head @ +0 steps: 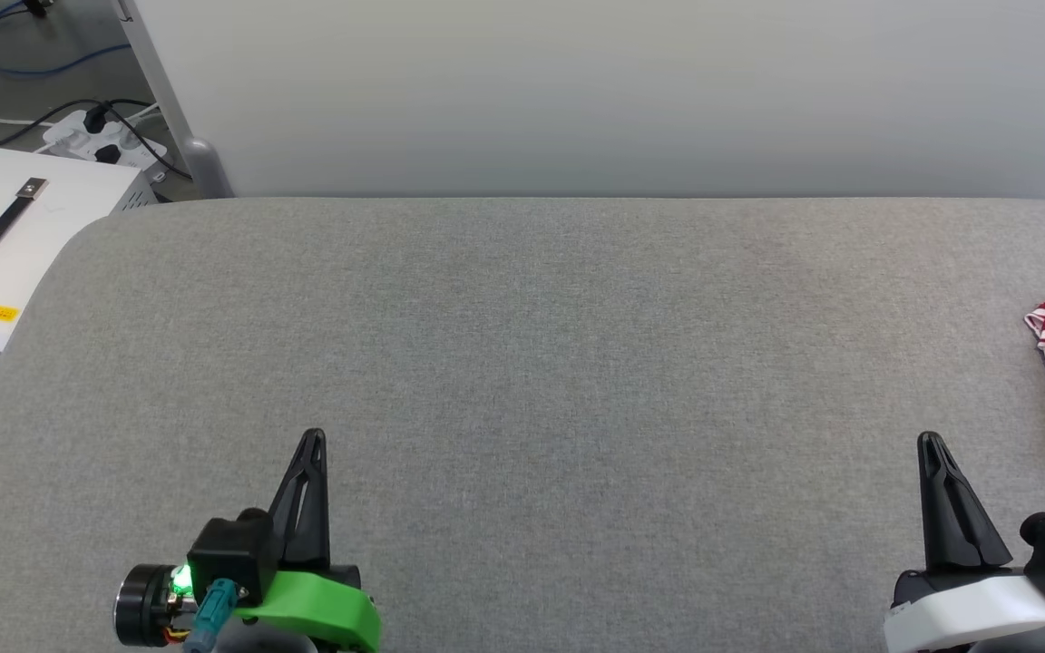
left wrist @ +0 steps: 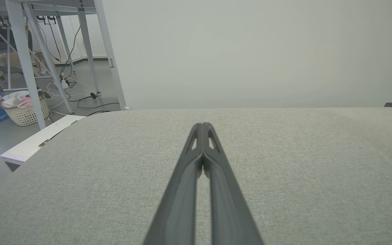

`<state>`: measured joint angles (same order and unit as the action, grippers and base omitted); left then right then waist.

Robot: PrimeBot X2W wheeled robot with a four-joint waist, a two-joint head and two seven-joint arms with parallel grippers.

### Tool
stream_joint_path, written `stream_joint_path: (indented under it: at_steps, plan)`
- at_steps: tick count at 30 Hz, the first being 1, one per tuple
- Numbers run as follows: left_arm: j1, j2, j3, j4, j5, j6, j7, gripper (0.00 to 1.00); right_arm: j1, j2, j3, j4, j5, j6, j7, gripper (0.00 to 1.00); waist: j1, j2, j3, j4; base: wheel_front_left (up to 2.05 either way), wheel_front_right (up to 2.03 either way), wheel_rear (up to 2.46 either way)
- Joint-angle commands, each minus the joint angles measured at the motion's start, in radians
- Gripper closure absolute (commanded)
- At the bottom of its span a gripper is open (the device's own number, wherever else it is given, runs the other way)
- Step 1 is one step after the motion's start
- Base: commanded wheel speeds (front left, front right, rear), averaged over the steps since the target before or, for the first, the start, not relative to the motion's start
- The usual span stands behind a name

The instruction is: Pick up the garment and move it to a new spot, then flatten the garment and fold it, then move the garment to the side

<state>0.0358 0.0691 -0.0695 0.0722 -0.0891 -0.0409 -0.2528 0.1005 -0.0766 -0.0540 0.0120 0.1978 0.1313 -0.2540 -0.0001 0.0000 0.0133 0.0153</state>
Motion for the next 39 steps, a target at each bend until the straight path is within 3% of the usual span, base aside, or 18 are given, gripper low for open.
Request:
stream_joint_path:
  at_steps: [1, 39]
  plan:
    - [-0.001, -0.001, 0.002, -0.002, 0.003, 0.001, 0.007, 1.0, -0.003, 0.001, 0.002, 0.0, -0.006, 0.0, 0.006, 1.0, 0.0001, 0.0, 0.0, 0.0, 0.0, 0.0, 0.0]
    - [-0.012, -0.006, 0.023, -0.024, 0.03, 0.014, 0.083, 1.0, -0.033, 0.009, 0.018, -0.004, -0.066, 0.0, 0.083, 1.0, 0.0001, 0.0, -0.004, -0.005, 0.0, 0.0, 0.0]
